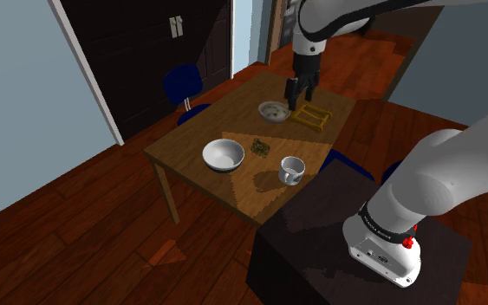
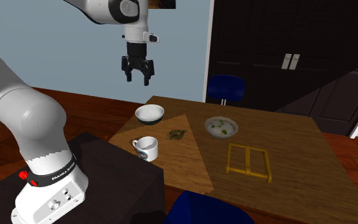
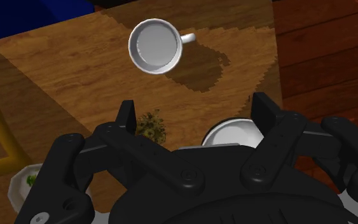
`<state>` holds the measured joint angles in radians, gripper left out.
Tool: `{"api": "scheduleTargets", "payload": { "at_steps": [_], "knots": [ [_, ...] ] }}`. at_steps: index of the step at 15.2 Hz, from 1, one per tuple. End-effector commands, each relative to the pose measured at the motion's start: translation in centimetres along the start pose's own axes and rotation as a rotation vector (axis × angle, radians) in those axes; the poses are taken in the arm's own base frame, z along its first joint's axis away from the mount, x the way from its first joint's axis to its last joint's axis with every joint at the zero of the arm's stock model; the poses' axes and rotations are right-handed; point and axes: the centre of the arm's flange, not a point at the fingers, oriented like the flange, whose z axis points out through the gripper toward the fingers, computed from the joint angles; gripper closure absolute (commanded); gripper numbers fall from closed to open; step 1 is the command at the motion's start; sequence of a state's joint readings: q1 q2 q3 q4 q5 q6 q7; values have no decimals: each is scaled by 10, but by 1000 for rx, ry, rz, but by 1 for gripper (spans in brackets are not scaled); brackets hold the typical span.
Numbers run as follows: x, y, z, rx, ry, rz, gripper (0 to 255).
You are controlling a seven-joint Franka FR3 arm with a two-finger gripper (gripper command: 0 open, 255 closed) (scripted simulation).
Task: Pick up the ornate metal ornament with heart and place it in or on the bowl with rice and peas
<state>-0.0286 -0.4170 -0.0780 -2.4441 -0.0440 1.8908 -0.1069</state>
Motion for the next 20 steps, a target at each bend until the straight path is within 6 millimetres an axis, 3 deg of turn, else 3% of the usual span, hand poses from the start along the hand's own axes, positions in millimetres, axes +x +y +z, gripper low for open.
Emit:
{"api": "scheduleTargets", "payload": {
  "at_steps": [1,20],
  "knots": [
    [15,8,14,-10,6,-10,0],
    [204,82,147,-95,40,-96,0]
  ]
}}
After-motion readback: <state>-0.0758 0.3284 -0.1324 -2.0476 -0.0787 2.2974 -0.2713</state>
